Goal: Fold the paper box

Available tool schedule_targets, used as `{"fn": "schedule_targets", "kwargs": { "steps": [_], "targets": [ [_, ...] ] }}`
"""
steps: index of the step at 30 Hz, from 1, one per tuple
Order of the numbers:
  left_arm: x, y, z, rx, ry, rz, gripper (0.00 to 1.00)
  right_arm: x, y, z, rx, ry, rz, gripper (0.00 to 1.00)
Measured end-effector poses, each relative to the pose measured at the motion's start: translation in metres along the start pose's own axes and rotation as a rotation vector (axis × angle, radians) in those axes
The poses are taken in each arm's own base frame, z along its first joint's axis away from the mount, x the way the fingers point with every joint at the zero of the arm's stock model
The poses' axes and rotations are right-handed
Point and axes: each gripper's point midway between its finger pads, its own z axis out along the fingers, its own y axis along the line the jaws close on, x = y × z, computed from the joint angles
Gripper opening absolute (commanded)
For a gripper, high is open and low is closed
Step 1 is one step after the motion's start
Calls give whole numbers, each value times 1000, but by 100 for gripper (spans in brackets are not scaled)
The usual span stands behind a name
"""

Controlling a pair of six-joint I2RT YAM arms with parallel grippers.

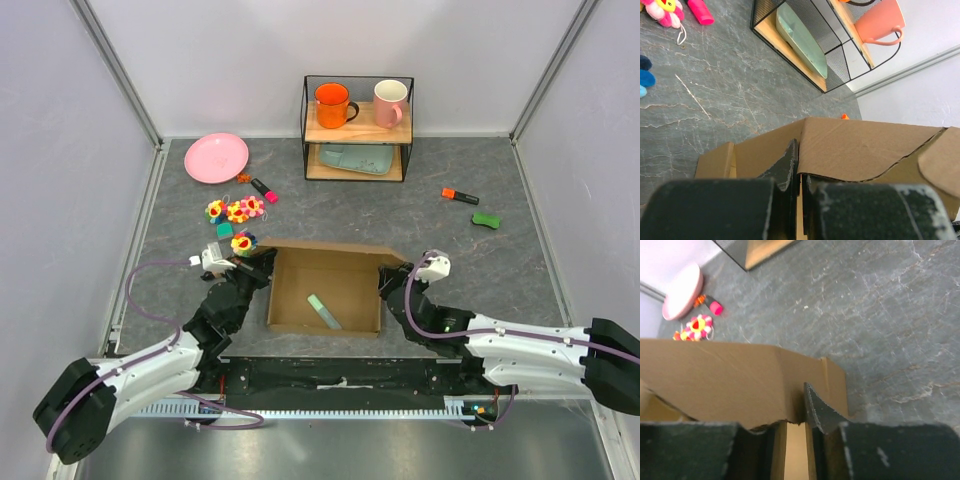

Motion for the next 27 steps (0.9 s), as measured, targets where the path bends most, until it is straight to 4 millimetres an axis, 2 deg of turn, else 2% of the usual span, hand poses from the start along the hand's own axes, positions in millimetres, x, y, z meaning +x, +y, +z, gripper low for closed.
{"fn": "schedule_targets", "kwargs": {
  "steps": [4,12,20,27],
  "targets": [
    [0,-1,-4,11,4,20,2,7,-9,-6,10,47,-56,28],
    [1,-2,-6,25,14,63,2,8,-19,-12,15,73,-131,18],
    [3,-2,0,32,0,102,2,8,-16,-5,13,31,-198,14],
    [3,0,8,47,-27,223,2,8,-13,9,35,-40,-313,10]
  ]
}}
